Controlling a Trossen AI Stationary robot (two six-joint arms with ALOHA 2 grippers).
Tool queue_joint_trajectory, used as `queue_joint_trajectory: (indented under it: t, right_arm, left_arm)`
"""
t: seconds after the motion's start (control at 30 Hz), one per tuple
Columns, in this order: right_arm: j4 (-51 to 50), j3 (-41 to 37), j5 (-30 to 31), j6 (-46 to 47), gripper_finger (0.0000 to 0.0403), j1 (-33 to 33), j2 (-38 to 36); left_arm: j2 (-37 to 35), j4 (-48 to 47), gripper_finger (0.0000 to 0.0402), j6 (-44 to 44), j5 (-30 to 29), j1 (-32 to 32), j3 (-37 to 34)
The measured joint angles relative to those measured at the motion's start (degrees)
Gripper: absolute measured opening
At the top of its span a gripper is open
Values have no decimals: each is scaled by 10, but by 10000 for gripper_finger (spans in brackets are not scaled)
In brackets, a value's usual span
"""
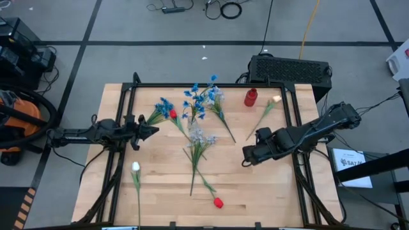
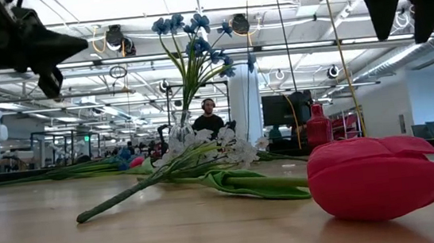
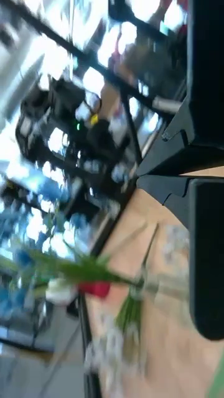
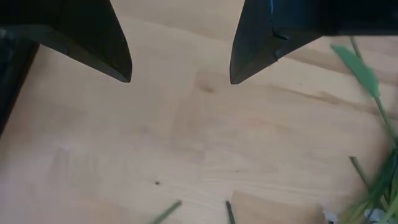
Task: Sort flowers into vase by color
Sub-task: Put the blue flowers into the transparent vase
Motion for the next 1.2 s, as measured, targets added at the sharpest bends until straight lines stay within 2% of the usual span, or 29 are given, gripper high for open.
queue_joint_trajectory:
  t: [0.17, 0.37, 0.47, 0.6, 0.77, 0.9, 1.1, 1.2]
  right_arm:
    - [87, -111, -4, -38, 262, -33, -76]
    - [159, -238, -18, -89, 262, -94, -185]
    - [168, -274, -29, -139, 262, -141, -231]
    - [169, -291, -49, -244, 262, -211, -270]
    - [169, -292, -77, -393, 262, -301, -281]
    - [168, -292, -99, -492, 262, -359, -275]
    - [165, -292, -114, -587, 262, -410, -264]
    - [164, -292, -137, -625, 262, -428, -261]
  left_arm:
    - [65, -90, 8, 29, -70, 0, 73]
    - [203, -142, 8, 44, -123, 7, 162]
    - [289, -200, 8, 41, -138, 36, 226]
    - [397, -341, 8, 39, -138, 98, 323]
    - [499, -461, 8, 39, -100, 197, 405]
    - [553, -471, 8, 39, -67, 261, 424]
    - [611, -497, 9, 34, -3, 307, 426]
    - [638, -514, 25, 19, 26, 318, 426]
